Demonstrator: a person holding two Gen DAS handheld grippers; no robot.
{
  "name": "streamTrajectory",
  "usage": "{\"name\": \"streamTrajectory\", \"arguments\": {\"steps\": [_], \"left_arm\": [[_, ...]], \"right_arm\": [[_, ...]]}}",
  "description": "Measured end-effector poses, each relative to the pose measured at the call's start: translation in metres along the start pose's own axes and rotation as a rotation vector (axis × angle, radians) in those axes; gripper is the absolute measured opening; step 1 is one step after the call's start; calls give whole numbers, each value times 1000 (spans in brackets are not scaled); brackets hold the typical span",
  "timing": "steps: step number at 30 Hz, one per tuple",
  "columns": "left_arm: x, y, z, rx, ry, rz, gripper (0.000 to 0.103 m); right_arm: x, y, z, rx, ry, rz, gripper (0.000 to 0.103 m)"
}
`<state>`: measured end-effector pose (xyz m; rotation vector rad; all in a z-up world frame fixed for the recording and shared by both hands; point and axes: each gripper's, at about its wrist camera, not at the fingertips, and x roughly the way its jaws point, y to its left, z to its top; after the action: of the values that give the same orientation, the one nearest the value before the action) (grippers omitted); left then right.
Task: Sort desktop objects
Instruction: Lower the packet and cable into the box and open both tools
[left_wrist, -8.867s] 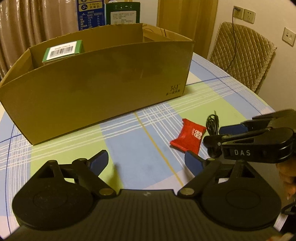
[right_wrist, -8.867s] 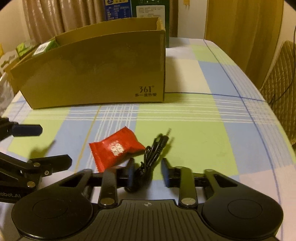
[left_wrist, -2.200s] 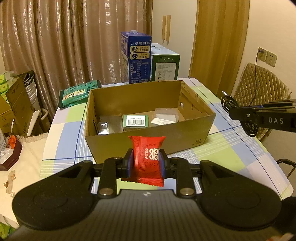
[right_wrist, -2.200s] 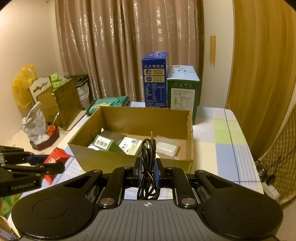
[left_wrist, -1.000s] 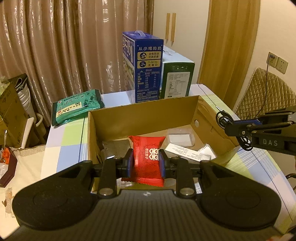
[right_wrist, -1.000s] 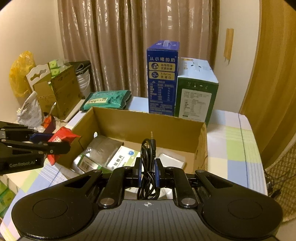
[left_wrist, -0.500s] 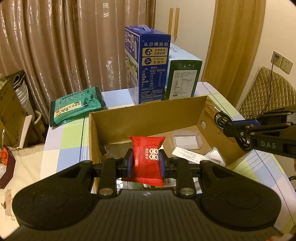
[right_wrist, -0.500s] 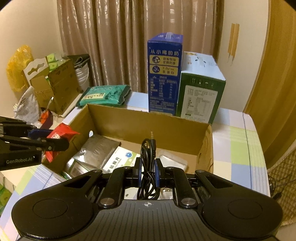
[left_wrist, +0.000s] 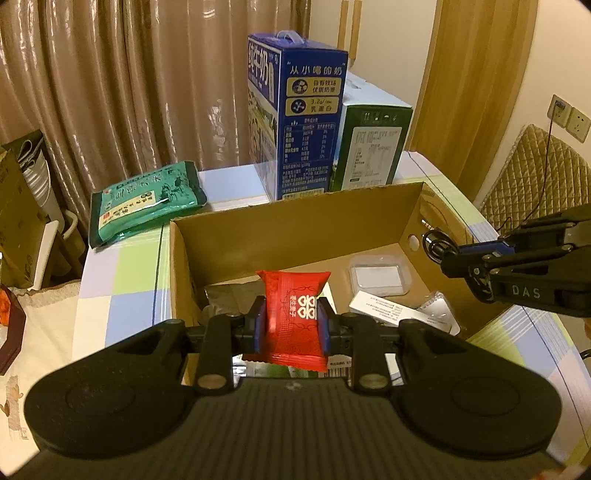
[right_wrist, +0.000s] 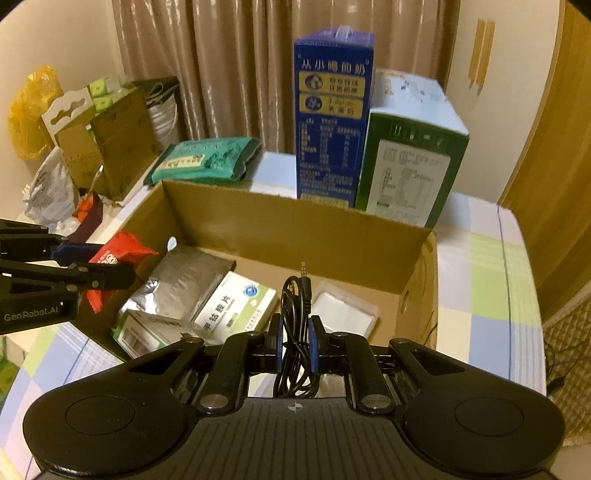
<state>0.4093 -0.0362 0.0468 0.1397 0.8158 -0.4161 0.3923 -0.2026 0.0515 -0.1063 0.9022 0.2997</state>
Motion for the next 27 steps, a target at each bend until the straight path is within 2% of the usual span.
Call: {"name": "streamTrajectory", "arguments": {"steps": [8, 14, 27], "left_arm": [[17, 3, 5, 1, 48, 2, 23], [33, 7, 13, 5, 94, -4, 23], [51, 10, 19, 8, 140, -19, 23]], "right_arm": [[14, -6, 7, -13, 61, 8, 10], [19, -4, 15, -37, 80, 4, 10], [36, -2, 26, -66, 122, 7, 10]]}}
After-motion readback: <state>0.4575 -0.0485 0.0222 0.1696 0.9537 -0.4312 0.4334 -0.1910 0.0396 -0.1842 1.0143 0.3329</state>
